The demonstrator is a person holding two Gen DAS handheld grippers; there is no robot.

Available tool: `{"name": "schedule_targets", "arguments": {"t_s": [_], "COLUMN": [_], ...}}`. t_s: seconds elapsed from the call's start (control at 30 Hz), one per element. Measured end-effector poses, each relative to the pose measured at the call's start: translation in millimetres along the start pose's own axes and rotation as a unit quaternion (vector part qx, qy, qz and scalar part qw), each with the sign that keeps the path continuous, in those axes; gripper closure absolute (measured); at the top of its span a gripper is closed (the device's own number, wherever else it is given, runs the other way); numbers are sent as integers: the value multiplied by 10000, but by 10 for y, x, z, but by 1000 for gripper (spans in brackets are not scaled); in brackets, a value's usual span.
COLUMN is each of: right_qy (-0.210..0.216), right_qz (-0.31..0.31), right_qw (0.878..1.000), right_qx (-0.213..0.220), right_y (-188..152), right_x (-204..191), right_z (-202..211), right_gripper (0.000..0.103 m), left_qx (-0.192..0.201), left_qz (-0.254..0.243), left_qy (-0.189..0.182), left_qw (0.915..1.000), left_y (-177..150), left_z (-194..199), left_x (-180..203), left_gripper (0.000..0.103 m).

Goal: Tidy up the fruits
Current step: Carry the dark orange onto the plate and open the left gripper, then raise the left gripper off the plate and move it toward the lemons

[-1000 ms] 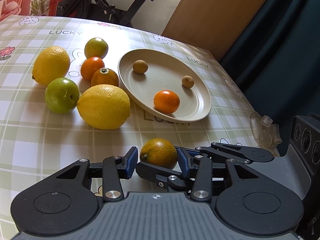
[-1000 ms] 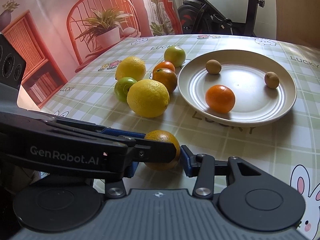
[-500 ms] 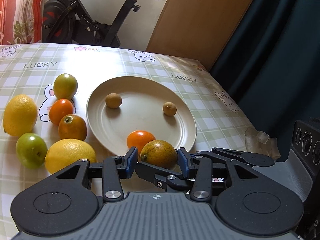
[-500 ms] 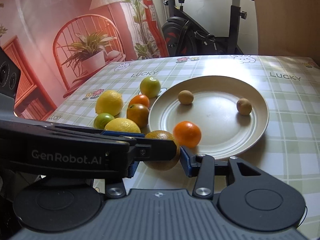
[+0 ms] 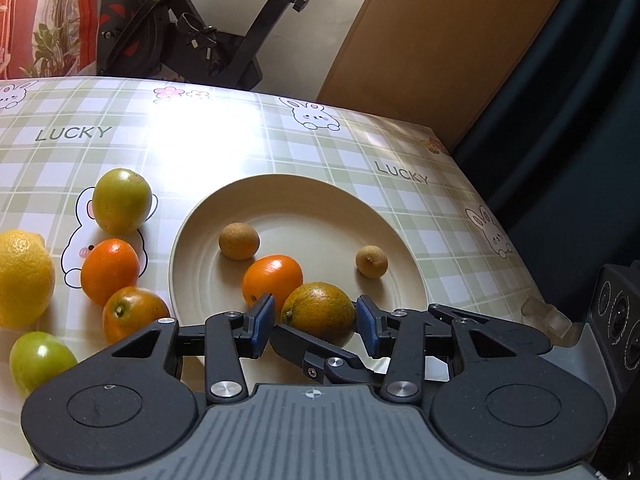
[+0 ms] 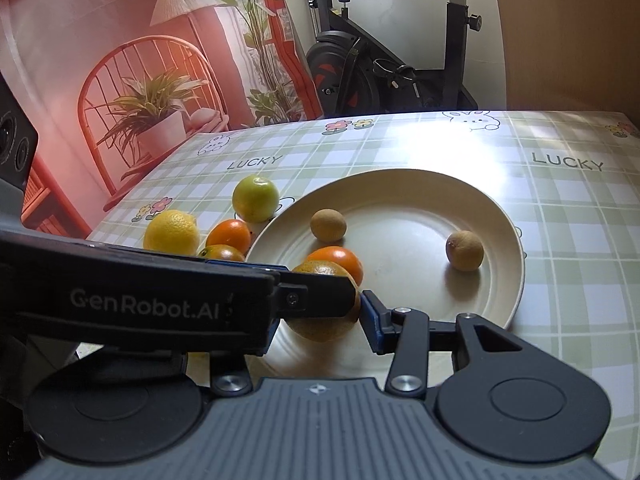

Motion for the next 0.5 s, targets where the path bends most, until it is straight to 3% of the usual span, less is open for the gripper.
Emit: {"name": "schedule_targets", "arguments": {"t_s": [0.5], "right_qy": [-580], "right_qz": [-278], "right_qw": [9979], "right_qx": [62], "right_y": [412], "right_x": [308], "right_z": [-365], "right_gripper": [57], "left_qx": [210], "left_qz": [393], "left_qy": [292], "left_qw": [9986], "left_y": [377], "left_z": [-102], "left_x": [-141], "left_gripper": [58]}}
Point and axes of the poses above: each gripper's, at about its wrist camera, not at the fingertips, and z roughly against the way its jaws point, x to its right, y to its top, the point moved 3 cm from there along -z, roughly the way its jaws point, and after that the axes turned 11 degrees about -x, right-handed, at the moved point
